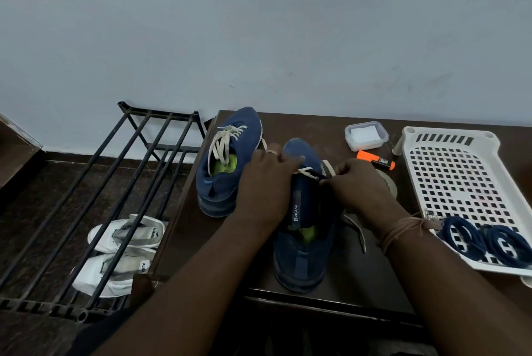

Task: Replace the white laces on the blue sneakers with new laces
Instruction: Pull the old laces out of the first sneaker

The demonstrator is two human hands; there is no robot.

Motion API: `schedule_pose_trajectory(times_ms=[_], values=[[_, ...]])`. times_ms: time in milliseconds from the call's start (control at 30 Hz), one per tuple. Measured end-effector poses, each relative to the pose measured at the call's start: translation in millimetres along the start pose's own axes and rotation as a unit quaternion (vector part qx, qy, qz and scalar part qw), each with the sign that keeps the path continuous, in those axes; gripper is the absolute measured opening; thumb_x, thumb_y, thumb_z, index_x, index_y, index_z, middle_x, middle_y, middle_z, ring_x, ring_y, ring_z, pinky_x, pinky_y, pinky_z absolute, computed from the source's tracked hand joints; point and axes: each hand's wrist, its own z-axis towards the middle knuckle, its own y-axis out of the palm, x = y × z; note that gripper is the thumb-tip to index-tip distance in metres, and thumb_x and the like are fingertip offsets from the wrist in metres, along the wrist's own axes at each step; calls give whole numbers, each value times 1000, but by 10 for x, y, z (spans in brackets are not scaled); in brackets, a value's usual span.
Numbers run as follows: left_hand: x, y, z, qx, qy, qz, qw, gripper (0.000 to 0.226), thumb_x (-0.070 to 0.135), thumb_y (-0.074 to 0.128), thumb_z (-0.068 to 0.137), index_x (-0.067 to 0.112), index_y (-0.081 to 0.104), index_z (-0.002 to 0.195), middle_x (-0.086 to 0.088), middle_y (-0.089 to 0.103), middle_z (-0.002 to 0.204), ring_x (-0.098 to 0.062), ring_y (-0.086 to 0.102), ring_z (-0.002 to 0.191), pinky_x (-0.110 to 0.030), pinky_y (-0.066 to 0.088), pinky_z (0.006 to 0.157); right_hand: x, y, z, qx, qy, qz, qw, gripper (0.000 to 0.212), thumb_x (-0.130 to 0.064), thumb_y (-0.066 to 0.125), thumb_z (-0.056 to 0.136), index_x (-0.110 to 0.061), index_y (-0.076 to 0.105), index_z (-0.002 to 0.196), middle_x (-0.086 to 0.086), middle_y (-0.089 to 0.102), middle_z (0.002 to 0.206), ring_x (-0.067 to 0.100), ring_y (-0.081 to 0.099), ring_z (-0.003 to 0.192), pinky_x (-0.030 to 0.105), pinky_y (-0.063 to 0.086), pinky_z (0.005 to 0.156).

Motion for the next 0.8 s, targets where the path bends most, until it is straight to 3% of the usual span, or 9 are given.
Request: schedule_pose_trajectory(times_ms=[100, 200, 267, 333, 400, 467, 533, 667, 800], values=[[100, 54, 62, 5, 92, 58, 994, 34, 29, 59, 92, 35, 68, 125, -3, 63, 114, -30, 51, 105, -44, 45, 86, -17, -18, 1, -21, -4, -4, 1000, 10, -19, 72, 83, -10, 67, 82, 9, 69, 77, 23, 67, 72, 37, 57, 64], [140, 147, 97, 29, 82, 70, 994, 20, 40, 64, 90, 26, 74, 98, -2, 64, 100, -28, 54, 97, -42, 42, 80, -28, 8, -9, -20, -15, -4, 1000, 11, -18, 69, 83, -11, 63, 89, 6, 64, 81, 17, 60, 72, 28, 43, 56], [172, 185, 111, 40, 81, 78, 993, 17, 37, 67, 88, 23, 74, 81, -3, 63, 85, -29, 55, 85, -38, 41, 72, -47, 11, -15, -18, -17, 4, 1000, 14, -19, 70, 83, -10, 63, 90, 7, 64, 82, 20, 61, 75, 29, 44, 58], [151, 151, 159, 47, 32, 65, 996, 21, 33, 66, 86, 18, 66, 70, -4, 61, 76, -29, 55, 75, -38, 47, 64, -57, 6, -20, -27, -18, 7, 999, 12, -16, 70, 82, -8, 64, 89, 8, 66, 82, 22, 64, 76, 32, 50, 62], [57, 39, 209, 78, -82, 13, 993, 22, 30, 57, 88, 16, 54, 70, -6, 60, 74, -28, 56, 72, -41, 50, 60, -61, 7, -19, -38, -17, 4, 999, 14, -15, 70, 83, -9, 64, 94, 8, 67, 88, 22, 65, 80, 35, 54, 67], [-100, -58, 252, 117, -176, -50, 976, 18, 26, 51, 88, 13, 55, 76, -6, 62, 76, -28, 58, 73, -42, 50, 63, -63, 23, -18, -46, -8, -3, 999, 24, -20, 70, 84, -11, 61, 105, 9, 66, 99, 24, 65, 89, 38, 56, 75], [-181, -110, 271, 138, -195, -63, 969, 13, 20, 51, 87, 14, 62, 84, -5, 65, 80, -27, 60, 78, -41, 49, 68, -85, 35, -40, -47, 6, -32, 998, 37, -27, 70, 84, -11, 55, 113, 12, 62, 112, 28, 61, 101, 43, 55, 85], [13, -118, 244, 65, -28, -39, 997, 35, 20, 52, 77, 24, 72, 105, -3, 70, 96, -29, 61, 91, -43, 49, 79, -153, 23, -122, -35, 16, -95, 995, 59, -36, 71, 83, -13, 42, 129, 15, 40, 135, 37, 41, 127, 49, 42, 104], [155, 19, 161, 21, 55, 61, 996, 10, 39, 65, 88, 33, 72, 93, 7, 61, 79, -22, 57, 91, -40, 20, 80, -169, 24, -153, -30, 6, -152, 988, 62, -43, 68, 82, -16, 42, 131, 15, 35, 137, 38, 38, 129, 53, 37, 107]])
